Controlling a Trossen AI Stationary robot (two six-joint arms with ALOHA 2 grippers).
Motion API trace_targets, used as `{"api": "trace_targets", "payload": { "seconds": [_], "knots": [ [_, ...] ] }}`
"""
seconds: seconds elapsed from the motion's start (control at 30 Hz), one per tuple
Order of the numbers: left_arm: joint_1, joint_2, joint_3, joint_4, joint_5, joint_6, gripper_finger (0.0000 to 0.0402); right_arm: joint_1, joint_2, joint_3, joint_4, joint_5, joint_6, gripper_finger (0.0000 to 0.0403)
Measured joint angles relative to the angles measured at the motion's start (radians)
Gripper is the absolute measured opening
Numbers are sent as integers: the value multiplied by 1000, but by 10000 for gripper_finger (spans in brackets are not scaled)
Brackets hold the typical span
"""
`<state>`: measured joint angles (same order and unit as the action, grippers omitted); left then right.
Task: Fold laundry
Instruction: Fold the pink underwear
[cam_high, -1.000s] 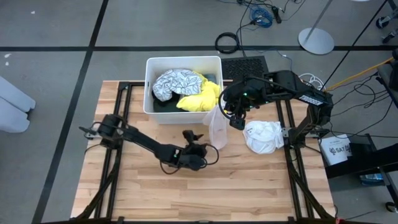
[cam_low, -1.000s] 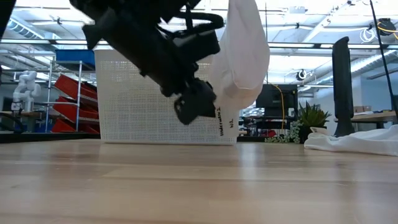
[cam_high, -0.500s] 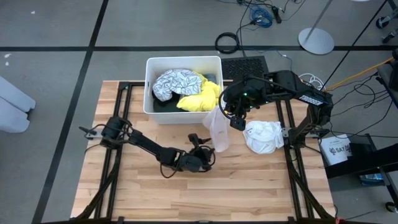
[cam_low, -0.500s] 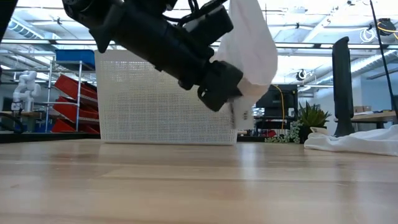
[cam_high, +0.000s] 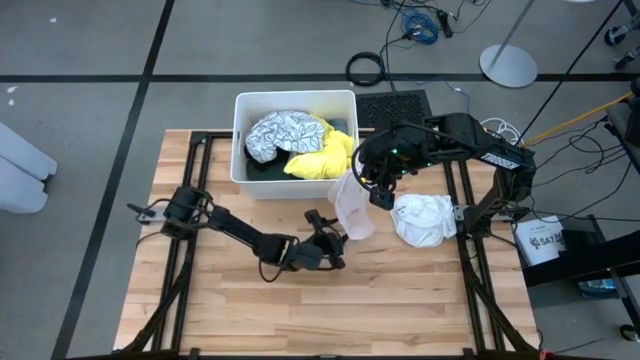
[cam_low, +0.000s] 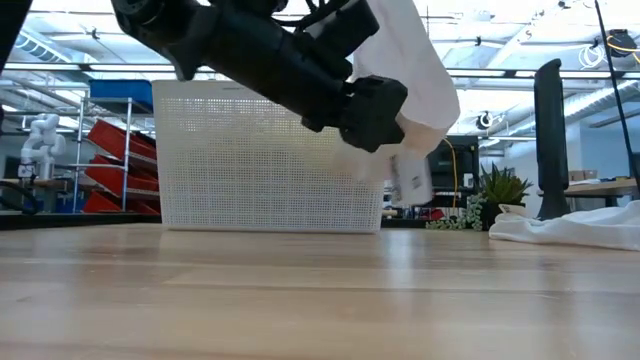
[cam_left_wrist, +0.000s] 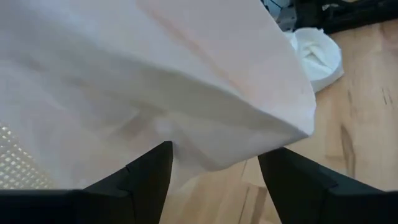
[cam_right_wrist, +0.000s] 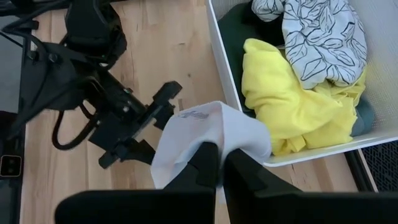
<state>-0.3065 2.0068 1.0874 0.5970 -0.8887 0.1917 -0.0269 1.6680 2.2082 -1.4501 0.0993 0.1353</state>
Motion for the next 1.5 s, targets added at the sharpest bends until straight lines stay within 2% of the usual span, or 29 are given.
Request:
{"api": "trace_targets", "payload": {
  "seconds": [0.07,0.17,0.27,0.37,0.43,0.63,0.73,0.83,0.97,1.1,1.23,1.3,1.4,1.5],
  "knots": [
    [5,0,11,-2,14,-1,232,0,0,0,7,0,1,2],
    [5,0,31,-3,34,2,190,0,0,0,8,0,2,2],
    [4,0,48,-5,43,6,124,0,0,0,8,0,2,2],
    [-3,0,61,-15,50,30,38,0,0,0,7,0,4,2],
    [-19,-1,71,-17,50,58,14,0,0,0,-5,0,8,2],
    [-92,-96,82,-42,-21,164,6,-9,0,0,-105,12,17,2],
    [-127,-172,82,-129,-65,187,5,-12,0,-6,-118,14,21,2],
    [-153,-251,82,-261,-66,140,5,-8,-2,-27,-118,2,20,2],
    [-167,-354,82,-456,-25,-9,4,4,-20,-138,-116,1,12,1],
    [-169,-467,82,-689,46,-194,3,-1,-67,-341,-87,-1,10,1],
    [-155,-558,82,-907,114,-436,3,-23,-147,-542,27,-13,55,1],
    [-140,-583,82,-1016,171,-548,3,-35,-186,-635,90,-65,86,0],
    [-107,-593,82,-1158,269,-711,3,-57,-225,-761,162,-201,148,0],
    [-74,-588,82,-1210,397,-776,3,-64,-236,-880,221,-312,166,0]
  ]
}}
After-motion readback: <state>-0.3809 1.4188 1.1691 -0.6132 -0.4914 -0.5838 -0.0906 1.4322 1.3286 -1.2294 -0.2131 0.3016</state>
